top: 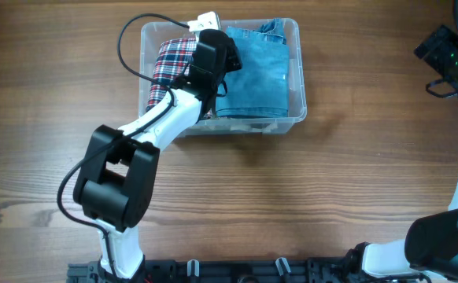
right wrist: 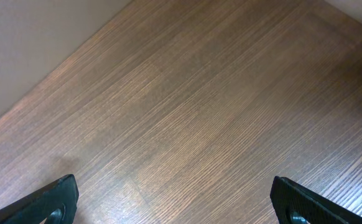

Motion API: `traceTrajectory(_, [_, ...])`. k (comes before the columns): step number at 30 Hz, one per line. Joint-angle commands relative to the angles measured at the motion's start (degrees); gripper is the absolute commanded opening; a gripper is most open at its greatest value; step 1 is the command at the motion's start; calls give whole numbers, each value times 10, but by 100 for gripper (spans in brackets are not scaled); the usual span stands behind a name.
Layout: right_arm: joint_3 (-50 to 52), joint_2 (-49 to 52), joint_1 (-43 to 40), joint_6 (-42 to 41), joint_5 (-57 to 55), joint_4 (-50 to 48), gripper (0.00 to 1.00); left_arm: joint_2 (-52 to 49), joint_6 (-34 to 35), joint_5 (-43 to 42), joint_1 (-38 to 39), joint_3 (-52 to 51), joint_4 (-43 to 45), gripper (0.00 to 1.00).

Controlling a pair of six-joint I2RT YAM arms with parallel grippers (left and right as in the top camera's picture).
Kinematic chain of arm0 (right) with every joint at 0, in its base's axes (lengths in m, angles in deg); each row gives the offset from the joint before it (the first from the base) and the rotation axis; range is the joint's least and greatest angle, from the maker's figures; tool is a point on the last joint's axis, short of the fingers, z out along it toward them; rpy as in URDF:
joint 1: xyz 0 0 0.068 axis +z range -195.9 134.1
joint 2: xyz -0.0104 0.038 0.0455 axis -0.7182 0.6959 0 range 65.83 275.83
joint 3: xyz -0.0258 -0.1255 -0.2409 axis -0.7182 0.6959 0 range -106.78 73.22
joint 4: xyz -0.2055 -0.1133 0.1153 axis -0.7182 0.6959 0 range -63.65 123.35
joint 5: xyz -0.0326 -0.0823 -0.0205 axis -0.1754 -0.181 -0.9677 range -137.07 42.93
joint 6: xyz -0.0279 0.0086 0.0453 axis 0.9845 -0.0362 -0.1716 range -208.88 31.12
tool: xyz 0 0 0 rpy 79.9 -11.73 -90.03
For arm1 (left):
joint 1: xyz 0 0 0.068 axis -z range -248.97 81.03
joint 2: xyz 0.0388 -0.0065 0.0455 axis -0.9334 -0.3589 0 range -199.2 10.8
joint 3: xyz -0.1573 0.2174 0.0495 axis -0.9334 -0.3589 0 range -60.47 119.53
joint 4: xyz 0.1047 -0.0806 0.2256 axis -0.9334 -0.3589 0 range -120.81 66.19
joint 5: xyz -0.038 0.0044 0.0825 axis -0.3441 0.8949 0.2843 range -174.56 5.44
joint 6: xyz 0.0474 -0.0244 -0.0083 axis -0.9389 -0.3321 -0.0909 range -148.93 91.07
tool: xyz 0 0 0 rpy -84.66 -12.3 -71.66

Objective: Pack container
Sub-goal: 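Lower the jeans into the bin beside the plaid shirt and flatten, then open the left gripper and withdraw it from the bin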

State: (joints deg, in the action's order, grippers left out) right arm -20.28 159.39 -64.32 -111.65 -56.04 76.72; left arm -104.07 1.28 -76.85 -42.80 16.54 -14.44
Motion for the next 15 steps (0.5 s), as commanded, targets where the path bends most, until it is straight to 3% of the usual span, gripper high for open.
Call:
traceTrajectory(1, [2,6,2,-8,5,0,100,-32,-13,-46,2,-4,-10,8])
traceTrajectory(9, [2,6,2,-8,5,0,100,-36,-14,-83,2,-4,0,10])
traceTrajectory(15, [2,6,2,-8,5,0,100,11,-15,-83,11,-4,93,6])
